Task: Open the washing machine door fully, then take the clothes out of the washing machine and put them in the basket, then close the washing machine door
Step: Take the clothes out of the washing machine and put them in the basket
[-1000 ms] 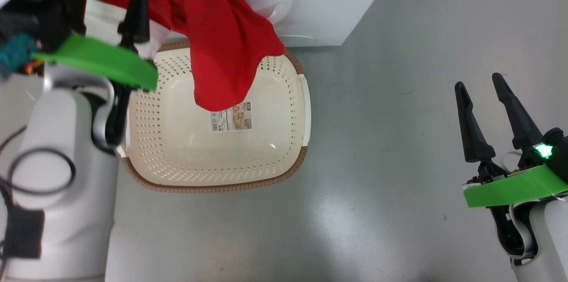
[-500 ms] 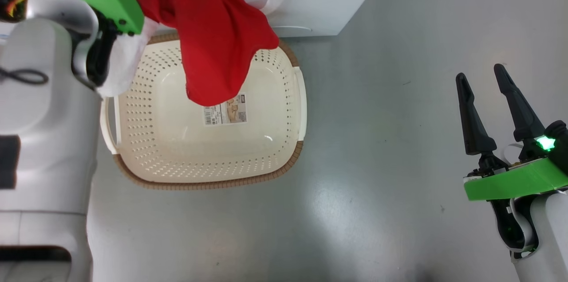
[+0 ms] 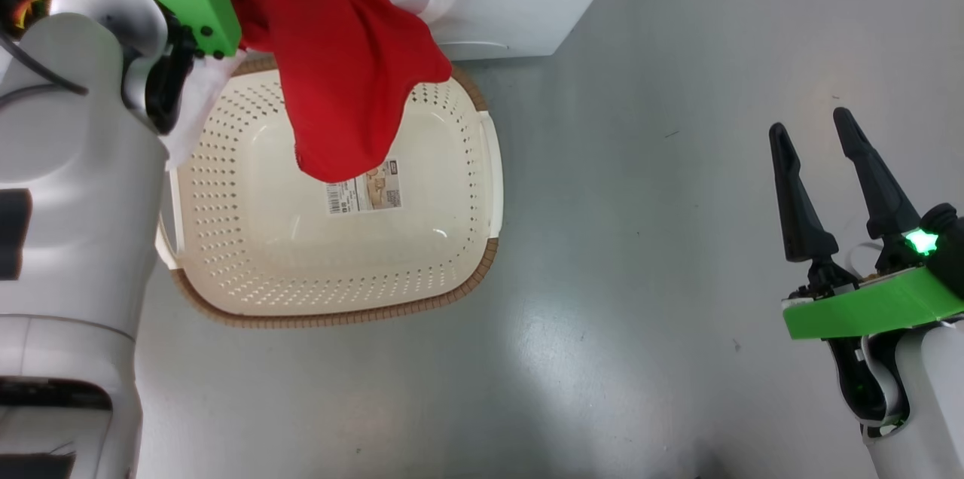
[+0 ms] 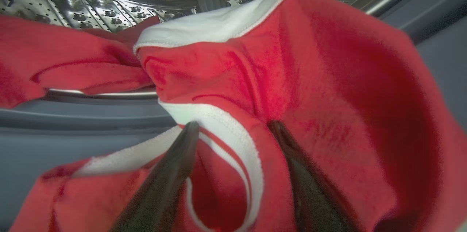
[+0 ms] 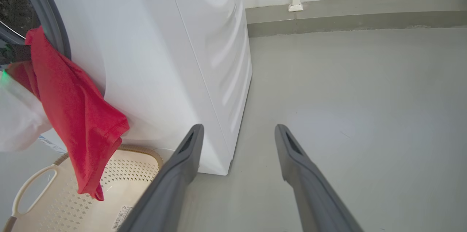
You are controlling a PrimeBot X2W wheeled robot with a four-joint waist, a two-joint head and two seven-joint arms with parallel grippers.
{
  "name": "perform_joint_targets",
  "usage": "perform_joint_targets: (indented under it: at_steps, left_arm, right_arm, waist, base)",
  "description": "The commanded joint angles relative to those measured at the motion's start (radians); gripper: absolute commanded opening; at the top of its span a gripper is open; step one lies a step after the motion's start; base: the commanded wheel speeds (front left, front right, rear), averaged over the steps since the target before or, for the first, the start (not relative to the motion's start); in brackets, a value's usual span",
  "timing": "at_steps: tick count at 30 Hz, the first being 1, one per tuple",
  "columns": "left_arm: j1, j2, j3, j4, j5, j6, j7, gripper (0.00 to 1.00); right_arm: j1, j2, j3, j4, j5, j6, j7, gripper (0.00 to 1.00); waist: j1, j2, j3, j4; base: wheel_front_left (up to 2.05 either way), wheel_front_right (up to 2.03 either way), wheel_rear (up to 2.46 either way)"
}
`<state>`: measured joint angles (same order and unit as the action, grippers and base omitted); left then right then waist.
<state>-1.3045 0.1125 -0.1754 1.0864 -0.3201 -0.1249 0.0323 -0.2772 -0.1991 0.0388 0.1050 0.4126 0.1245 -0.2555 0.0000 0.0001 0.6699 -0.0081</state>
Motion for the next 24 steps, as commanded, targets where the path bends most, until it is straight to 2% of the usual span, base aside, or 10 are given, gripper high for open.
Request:
perform_joint_targets:
  at_steps: [1, 3, 4, 5, 6, 11, 18, 22, 24]
  left_arm:
    - [-0.020, 0.047, -0.008, 0.000, -0.012, -0.006, -0.017, 0.92]
    - [-0.026, 0.047, -0.025, 0.012, -0.019, -0.006, -0.035, 0.32]
    - [-0.026, 0.047, -0.025, 0.012, -0.019, -0.006, -0.035, 0.32]
    - [-0.028, 0.048, -0.032, 0.016, -0.024, -0.006, -0.046, 0.11]
    - [-0.029, 0.047, -0.038, 0.021, -0.031, -0.006, -0.056, 0.00]
    - [-0.026, 0.048, -0.066, 0.039, -0.065, -0.006, -0.116, 0.00]
    - [0.020, 0.044, -0.078, 0.035, -0.110, -0.006, -0.255, 0.00]
    - [0.067, 0.046, -0.056, -0.006, -0.126, -0.005, -0.290, 0.00]
    - [0.099, 0.050, -0.027, -0.075, -0.127, 0.005, -0.293, 0.00]
  right_arm:
    - [-0.001, -0.003, 0.015, -0.023, 0.001, 0.006, -0.006, 1.00]
    - [-0.003, -0.002, 0.014, -0.023, 0.000, 0.006, -0.006, 1.00]
    - [-0.003, -0.002, 0.014, -0.023, 0.000, 0.006, -0.006, 1.00]
    - [-0.003, -0.001, 0.014, -0.024, 0.000, 0.006, -0.006, 1.00]
    - [-0.004, -0.001, 0.014, -0.024, 0.000, 0.006, -0.006, 1.00]
    - [-0.001, -0.001, 0.010, -0.023, 0.000, 0.006, -0.006, 1.00]
    - [0.010, -0.002, 0.007, -0.020, -0.004, 0.006, -0.006, 1.00]
    - [0.022, -0.005, 0.005, -0.020, -0.005, 0.006, -0.006, 1.00]
    - [0.028, -0.006, 0.005, -0.021, -0.005, 0.006, -0.006, 1.00]
  waist:
    - [0.0000, -0.0001, 0.001, -0.003]
    - [0.0000, -0.0001, 0.001, -0.003]
    - [0.0000, -0.0001, 0.001, -0.003]
    - [0.0000, -0.0001, 0.001, -0.004]
    - [0.0000, -0.0001, 0.002, -0.004]
    - [0.0000, -0.0001, -0.004, 0.002]
    - [0.0000, -0.0001, -0.033, 0.017]
    - [0.0000, -0.0001, -0.054, 0.027]
    - [0.0000, -0.0001, -0.063, 0.031]
  base:
    - [0.00, 0.00, 0.00]
    - [0.00, 0.00, 0.00]
    - [0.00, 0.00, 0.00]
    - [0.00, 0.00, 0.00]
    - [0.00, 0.00, 0.00]
    - [0.00, 0.00, 0.00]
    - [0.00, 0.00, 0.00]
    - [0.00, 0.00, 0.00]
    - [0.00, 0.00, 0.00]
